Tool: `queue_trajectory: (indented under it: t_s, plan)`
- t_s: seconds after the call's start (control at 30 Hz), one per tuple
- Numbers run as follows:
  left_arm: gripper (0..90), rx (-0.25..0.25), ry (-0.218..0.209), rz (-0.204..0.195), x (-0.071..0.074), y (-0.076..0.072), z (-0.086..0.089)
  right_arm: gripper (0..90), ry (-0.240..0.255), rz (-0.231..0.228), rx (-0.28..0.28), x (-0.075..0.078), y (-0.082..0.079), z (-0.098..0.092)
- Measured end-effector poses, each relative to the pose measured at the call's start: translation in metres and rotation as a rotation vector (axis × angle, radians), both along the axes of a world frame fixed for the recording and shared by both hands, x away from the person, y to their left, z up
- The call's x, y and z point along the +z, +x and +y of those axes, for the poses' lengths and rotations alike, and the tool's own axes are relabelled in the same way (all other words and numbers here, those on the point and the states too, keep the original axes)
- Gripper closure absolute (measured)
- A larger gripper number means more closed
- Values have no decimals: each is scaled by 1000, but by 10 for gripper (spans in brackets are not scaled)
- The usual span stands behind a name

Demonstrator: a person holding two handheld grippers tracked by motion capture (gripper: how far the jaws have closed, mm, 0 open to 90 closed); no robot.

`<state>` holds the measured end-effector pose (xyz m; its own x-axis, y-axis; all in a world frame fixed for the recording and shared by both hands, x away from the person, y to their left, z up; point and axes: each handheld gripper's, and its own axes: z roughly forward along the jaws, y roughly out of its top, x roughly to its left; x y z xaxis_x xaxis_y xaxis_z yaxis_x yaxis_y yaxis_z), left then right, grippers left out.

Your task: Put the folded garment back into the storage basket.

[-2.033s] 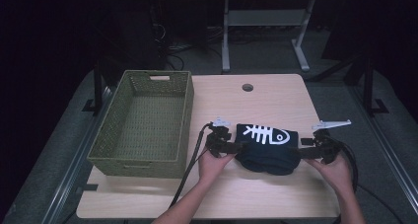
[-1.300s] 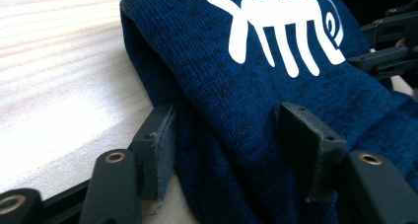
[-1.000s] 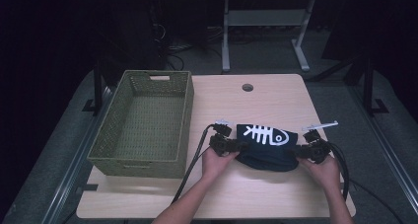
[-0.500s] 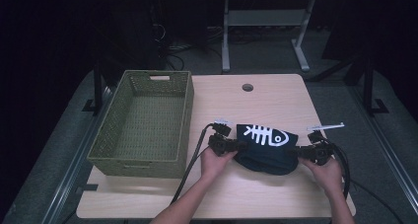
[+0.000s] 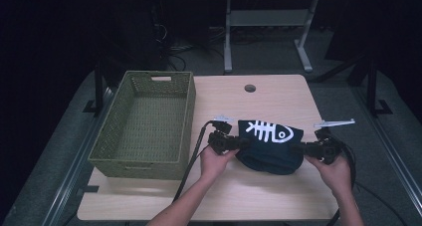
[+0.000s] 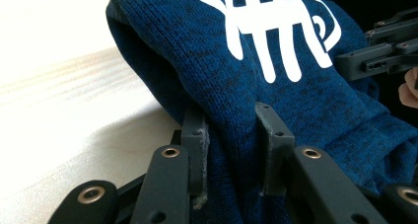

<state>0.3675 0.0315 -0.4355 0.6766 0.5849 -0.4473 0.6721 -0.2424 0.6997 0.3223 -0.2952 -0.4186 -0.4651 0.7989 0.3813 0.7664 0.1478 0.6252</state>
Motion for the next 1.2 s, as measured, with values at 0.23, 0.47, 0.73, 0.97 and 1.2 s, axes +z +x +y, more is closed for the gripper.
queue_trajectory:
  t_s: [0.23,0.47,0.73,0.97,1.2]
  plan:
    - [704,-6,-8,-24,16,-4,5,718,20,-24,6,12,-4,1]
    - [704,1,-1,-55,31,-4,10,718,37,-47,9,23,-3,6]
    - [704,-5,-28,-59,40,-6,21,718,40,-67,18,31,-5,13]
    - [704,3,-31,-83,53,-6,29,718,31,-82,32,43,-2,21]
    - [704,0,-35,-104,68,-5,36,718,33,-109,41,55,-2,27]
